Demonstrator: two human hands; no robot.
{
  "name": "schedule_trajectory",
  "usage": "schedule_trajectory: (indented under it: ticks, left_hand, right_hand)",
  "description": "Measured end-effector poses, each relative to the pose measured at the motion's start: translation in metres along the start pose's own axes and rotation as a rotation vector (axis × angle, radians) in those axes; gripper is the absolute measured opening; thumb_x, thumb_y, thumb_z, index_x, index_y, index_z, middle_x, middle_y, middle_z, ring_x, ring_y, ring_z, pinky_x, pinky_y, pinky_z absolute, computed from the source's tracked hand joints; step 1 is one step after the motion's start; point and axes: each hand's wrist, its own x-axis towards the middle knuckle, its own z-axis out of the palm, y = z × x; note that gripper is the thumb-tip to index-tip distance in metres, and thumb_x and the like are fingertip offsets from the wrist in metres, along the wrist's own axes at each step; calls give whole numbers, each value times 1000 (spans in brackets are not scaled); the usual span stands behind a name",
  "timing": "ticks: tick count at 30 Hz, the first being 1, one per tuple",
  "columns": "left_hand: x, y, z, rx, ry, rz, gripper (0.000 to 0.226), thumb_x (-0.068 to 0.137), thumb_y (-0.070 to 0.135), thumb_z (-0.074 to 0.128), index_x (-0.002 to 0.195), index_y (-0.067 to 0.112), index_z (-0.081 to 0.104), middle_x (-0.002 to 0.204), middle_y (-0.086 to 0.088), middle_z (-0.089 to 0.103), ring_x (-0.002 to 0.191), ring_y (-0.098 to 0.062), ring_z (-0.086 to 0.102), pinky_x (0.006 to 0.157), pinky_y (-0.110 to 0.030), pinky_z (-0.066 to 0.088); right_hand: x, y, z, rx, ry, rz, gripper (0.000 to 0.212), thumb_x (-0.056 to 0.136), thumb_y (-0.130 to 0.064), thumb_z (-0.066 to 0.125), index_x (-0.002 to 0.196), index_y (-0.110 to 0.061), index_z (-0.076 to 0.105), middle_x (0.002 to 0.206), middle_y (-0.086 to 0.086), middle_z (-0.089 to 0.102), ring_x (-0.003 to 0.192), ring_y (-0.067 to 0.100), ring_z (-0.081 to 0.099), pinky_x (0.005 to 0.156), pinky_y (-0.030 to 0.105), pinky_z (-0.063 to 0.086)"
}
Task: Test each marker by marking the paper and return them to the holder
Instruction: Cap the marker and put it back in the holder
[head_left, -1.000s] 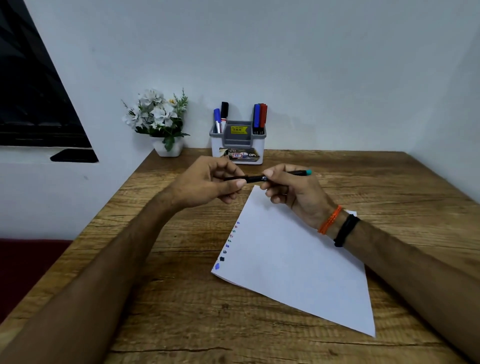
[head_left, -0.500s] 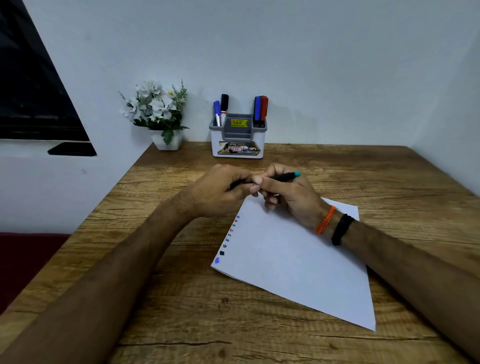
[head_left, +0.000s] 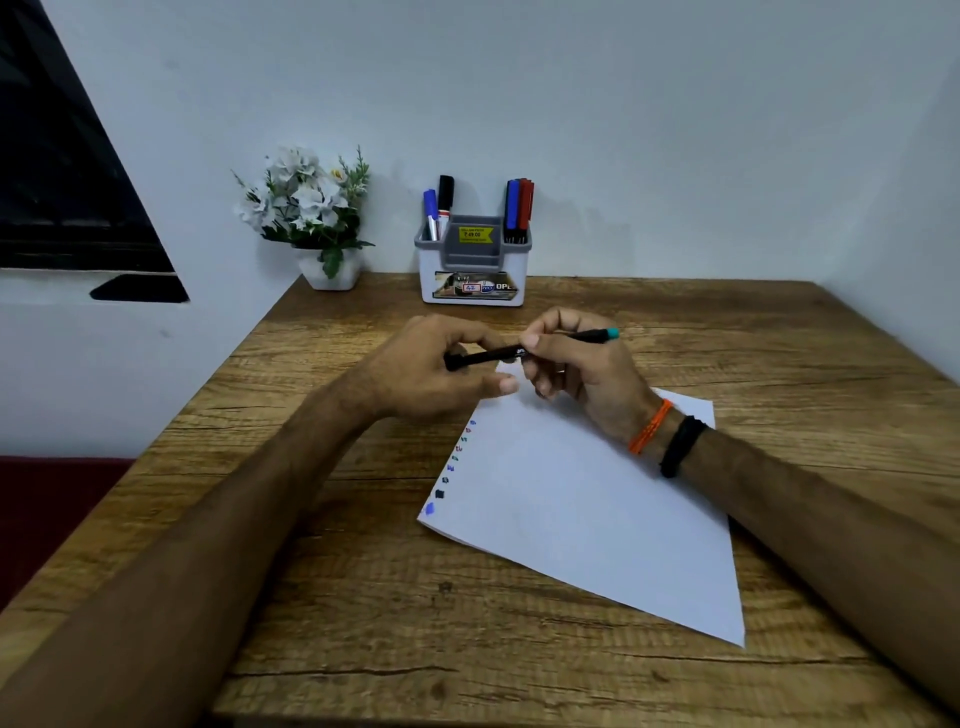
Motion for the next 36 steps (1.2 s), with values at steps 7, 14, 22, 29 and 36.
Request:
schedule_trajectory:
  ticks: [7,14,22,29,36]
  left_hand:
    - [1,-16,-4,161,1,-256,43,76,51,72,110,25,65,77,18,52,72,0,50,57,-23,34]
    - [0,-18,-2,147,-9,-285,41,74,51,74,106,26,68,72,21,47,66,0,48,56,-23,34]
    - [1,-23,-1,133,-30,-287,37,74,40,78,105,25,66,63,9,58,58,-5,53,63,-24,44]
    - [3,-28,0,117,-40,-309,42,67,48,81,102,30,64,63,6,60,59,-7,54,61,-25,41]
    - [3,-27,-1,98,-60,-316,46,67,47,80,105,27,63,64,3,61,58,-8,53,61,-24,38]
  right_hand:
    - [-2,-3,-4,3,-33,37,21,86,-19,60,89,-2,71,76,17,72,50,16,59,46,22,45]
    - [-4,-1,6,-144,-79,75,10,82,-8,65,87,0,68,61,8,64,45,15,58,42,22,45]
    - [-4,-2,10,-282,-198,159,14,90,8,56,94,5,70,66,8,67,52,18,64,49,26,54]
    - [-4,1,12,-370,-188,150,15,89,7,61,84,-2,72,62,5,69,51,15,66,48,23,53]
    - [-4,3,12,-424,-182,130,13,89,4,63,86,-2,74,61,4,69,51,14,66,47,21,51]
